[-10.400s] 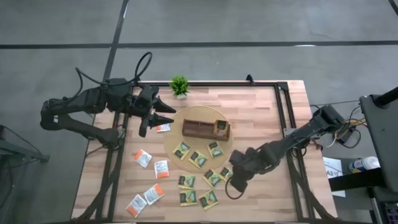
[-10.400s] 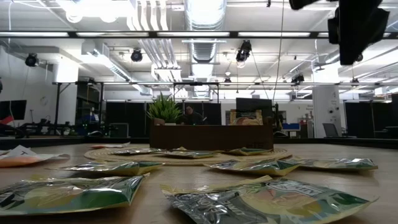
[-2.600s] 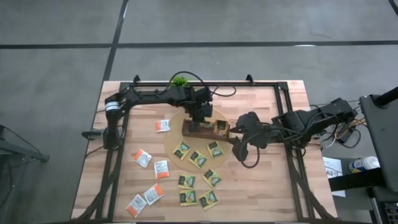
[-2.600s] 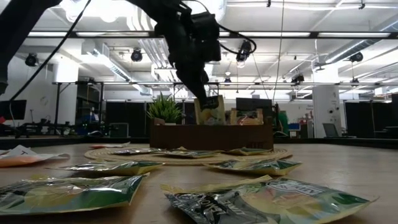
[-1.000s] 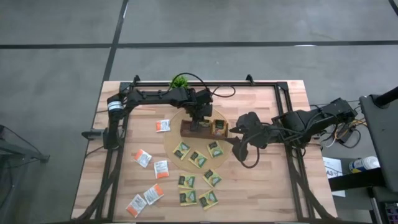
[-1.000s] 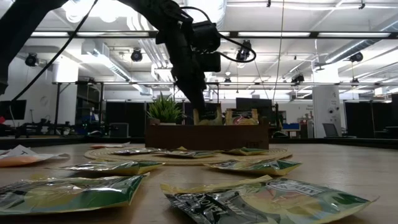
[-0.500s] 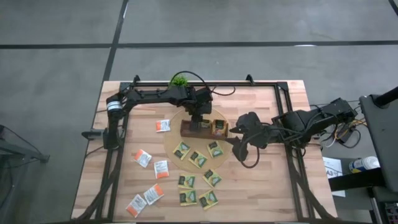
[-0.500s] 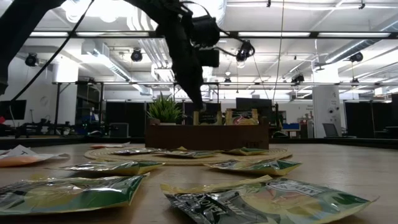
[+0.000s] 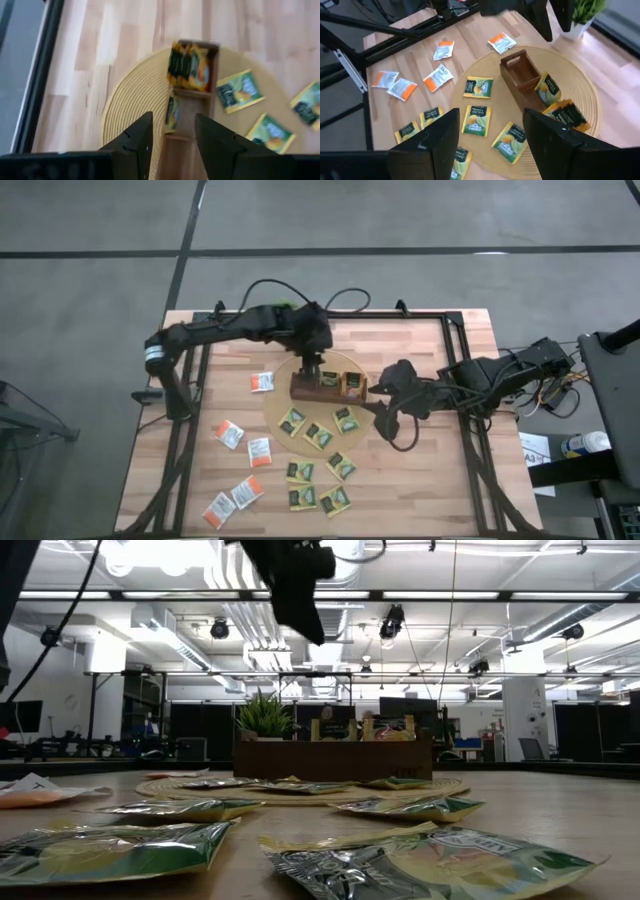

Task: Pick & Place Tea
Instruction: Put the yellow tea bag into the middle section of the wooden organizer

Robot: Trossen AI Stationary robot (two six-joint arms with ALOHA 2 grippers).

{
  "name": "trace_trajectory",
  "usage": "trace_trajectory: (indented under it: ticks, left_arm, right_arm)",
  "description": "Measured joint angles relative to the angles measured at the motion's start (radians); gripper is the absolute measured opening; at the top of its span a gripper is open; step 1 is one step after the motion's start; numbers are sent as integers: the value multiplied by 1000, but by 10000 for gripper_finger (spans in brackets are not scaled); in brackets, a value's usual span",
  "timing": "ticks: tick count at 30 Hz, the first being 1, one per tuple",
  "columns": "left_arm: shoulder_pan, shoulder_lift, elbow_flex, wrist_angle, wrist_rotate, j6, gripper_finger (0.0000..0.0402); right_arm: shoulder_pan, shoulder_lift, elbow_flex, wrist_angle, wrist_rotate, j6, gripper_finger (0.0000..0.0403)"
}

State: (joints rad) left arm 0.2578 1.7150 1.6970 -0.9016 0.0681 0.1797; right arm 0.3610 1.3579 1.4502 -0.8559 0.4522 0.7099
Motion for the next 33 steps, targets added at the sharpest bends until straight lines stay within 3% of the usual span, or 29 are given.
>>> trace_trajectory:
  ticks: [4,11,17,24,29,33]
  left_arm:
    - [-26,-63,0,0,0,-28,140]
    - [-80,-158,0,3,0,-96,140]
    - [-130,-218,-2,-3,-1,-155,140]
    - [-212,-266,-3,-24,-2,-241,140]
    - [-275,-275,-3,-28,-27,-271,140]
    - [-320,-275,-3,-43,-45,-302,140]
  right_arm:
    - [28,0,-1,0,71,-15,215]
    - [76,12,-22,20,101,-13,215]
    - [128,35,-87,174,100,-11,215]
    - [166,95,-130,334,64,-5,215]
    - [164,139,-122,342,-13,-3,215]
    - [165,159,-114,346,-18,-4,215]
